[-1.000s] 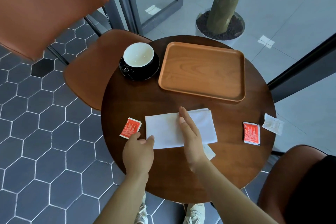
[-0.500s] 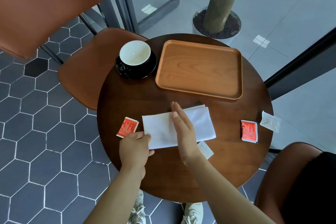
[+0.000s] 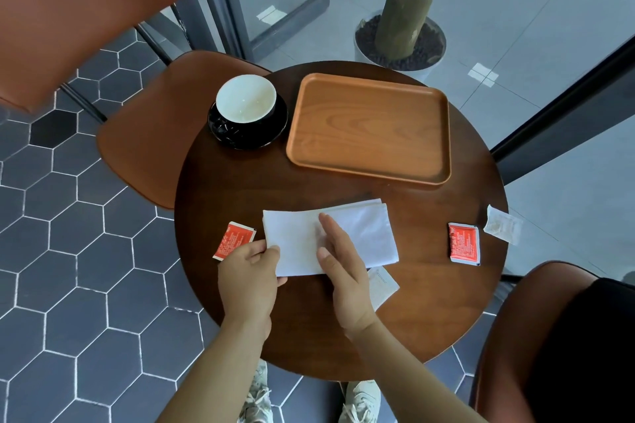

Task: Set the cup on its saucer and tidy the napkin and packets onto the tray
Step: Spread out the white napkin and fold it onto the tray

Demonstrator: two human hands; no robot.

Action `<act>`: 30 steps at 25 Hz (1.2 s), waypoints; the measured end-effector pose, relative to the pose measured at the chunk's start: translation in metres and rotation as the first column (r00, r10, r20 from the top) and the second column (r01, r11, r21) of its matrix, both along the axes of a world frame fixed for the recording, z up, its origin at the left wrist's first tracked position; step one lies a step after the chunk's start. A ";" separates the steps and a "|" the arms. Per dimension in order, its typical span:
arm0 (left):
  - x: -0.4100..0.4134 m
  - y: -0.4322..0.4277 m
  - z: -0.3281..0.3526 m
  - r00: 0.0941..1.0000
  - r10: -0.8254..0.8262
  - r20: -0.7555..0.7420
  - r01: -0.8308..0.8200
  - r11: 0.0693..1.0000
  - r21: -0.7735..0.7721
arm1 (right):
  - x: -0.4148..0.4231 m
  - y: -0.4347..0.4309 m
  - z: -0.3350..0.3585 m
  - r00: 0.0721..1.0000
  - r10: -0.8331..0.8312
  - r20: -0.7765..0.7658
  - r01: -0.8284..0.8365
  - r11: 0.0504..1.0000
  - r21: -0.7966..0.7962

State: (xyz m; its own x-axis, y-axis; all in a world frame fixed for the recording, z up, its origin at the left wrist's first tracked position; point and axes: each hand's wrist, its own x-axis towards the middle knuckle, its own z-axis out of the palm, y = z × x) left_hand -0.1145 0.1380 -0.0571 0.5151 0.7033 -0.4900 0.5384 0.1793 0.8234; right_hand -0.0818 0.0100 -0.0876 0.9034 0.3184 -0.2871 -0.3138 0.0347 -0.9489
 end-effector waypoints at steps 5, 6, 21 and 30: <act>0.002 -0.014 0.016 0.996 -0.057 0.062 0.050 0.992 0.114 | 0.013 -0.002 0.013 0.992 -0.108 -0.069 0.110 0.993 0.039; 0.002 -0.018 0.019 0.994 -0.088 0.070 0.077 0.986 0.146 | 0.020 -0.006 0.018 0.988 -0.136 -0.079 0.139 0.990 0.034; 0.031 -0.084 0.031 0.921 -0.312 0.233 0.195 0.887 0.419 | 0.107 -0.027 0.091 0.890 0.449 0.086 -0.181 0.519 -0.836; 0.031 -0.105 -0.009 0.824 -0.561 0.082 0.326 0.587 0.741 | 0.091 -0.083 0.029 0.929 0.207 0.307 0.149 0.550 -0.822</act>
State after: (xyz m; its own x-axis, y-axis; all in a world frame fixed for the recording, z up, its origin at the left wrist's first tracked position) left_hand -0.0837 0.0328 -0.0659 0.8807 0.4101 0.2369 0.1203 -0.6775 0.7256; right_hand 0.0089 -0.0730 -0.0590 0.9840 0.1295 -0.1224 0.0350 -0.8138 -0.5801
